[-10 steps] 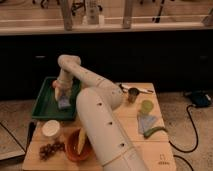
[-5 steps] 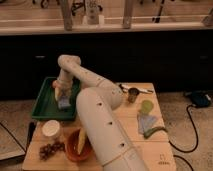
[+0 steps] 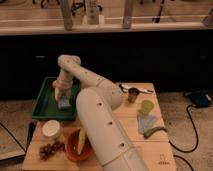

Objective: Wipe tray with sponge

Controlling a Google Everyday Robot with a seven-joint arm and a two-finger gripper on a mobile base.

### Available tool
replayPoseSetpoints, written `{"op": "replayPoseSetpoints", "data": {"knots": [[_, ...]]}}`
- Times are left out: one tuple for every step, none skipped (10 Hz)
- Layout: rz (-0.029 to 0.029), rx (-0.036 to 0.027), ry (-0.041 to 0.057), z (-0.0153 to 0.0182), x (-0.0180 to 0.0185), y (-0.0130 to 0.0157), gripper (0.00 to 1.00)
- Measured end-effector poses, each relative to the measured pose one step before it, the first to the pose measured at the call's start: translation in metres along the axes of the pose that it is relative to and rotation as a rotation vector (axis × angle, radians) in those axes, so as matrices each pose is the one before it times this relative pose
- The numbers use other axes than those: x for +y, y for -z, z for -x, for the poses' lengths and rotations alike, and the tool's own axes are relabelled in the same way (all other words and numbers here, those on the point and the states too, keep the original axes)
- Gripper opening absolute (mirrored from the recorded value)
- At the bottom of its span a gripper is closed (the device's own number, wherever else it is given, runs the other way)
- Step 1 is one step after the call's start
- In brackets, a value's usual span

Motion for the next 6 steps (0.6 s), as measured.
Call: {"op": "replayPoseSetpoints", "data": {"knots": [[0.00002,-0.00165,-0.00073,0.00035,0.00061,-0.00120,0.04],[-0.00010,0.00058,0.00009,-0.00013,-0.00011,0.00033,0.04],[0.00015,-0.00067,-0.00004,0.00013,0.00007,-0.00040,0.04],[-0.00015,0.00083,-0.00044,-0.00004,0.00027,0.00053,0.04],[0.00007,-0.00043,0.00052,-0.00004,-0.00033,-0.00028,0.04],[-0.00006,0.00000,-0.00006,0.00001,0.00002,-0.00004,0.04]]}}
